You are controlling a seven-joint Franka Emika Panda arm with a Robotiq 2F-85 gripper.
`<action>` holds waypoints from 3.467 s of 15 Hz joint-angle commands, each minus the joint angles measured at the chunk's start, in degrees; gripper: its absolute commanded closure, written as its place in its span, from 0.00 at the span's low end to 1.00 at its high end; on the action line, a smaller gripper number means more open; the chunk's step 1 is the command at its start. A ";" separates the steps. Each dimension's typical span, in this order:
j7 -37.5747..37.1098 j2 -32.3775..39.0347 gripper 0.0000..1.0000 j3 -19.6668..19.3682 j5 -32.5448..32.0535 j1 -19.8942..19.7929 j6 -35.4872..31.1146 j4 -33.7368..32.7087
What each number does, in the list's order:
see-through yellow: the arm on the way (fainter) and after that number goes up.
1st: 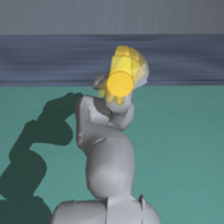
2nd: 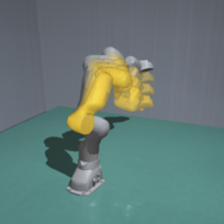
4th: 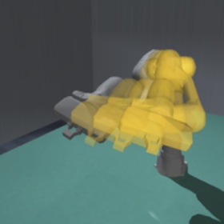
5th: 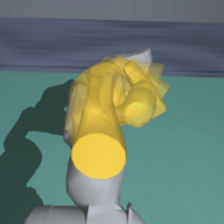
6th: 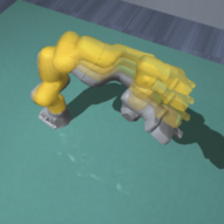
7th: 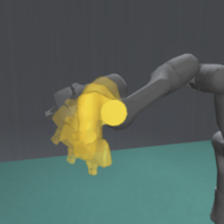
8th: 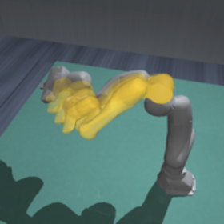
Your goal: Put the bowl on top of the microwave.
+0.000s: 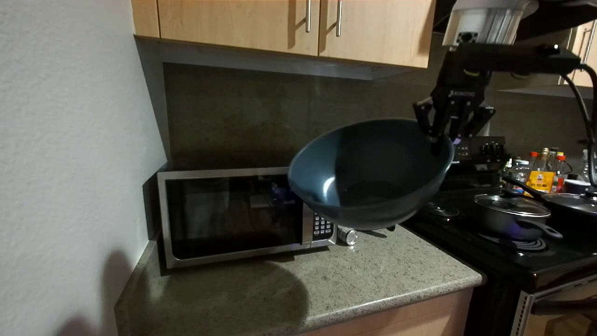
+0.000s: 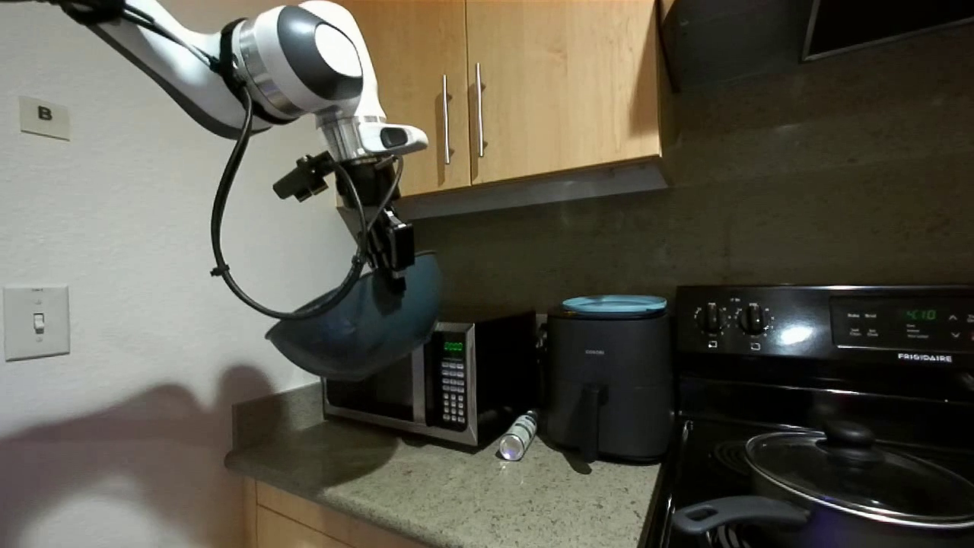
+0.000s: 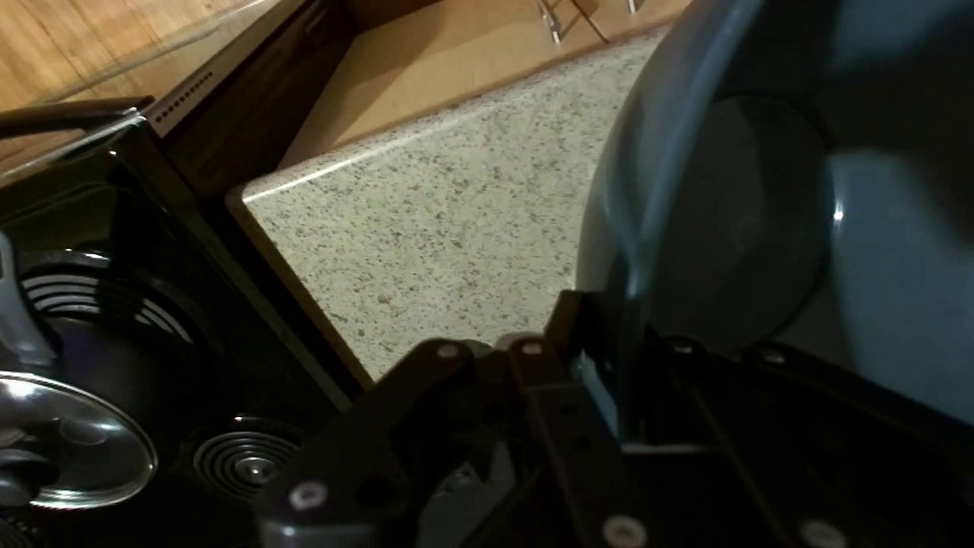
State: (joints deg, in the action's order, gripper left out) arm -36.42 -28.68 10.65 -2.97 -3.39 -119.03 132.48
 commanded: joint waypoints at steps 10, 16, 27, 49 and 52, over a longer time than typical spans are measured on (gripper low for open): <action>1.36 -1.32 0.97 -1.70 6.06 3.44 -0.62 -9.02; 4.04 5.04 0.97 -4.68 18.22 5.57 -7.64 -11.33; 0.70 9.88 0.89 -4.52 19.01 4.30 -16.18 -12.72; -6.35 32.29 0.97 -5.23 24.37 8.22 -20.14 -28.90; -11.81 36.64 0.97 -5.72 17.19 9.40 -18.15 -31.64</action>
State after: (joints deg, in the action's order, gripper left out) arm -42.48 4.02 5.25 19.52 4.96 -138.32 104.96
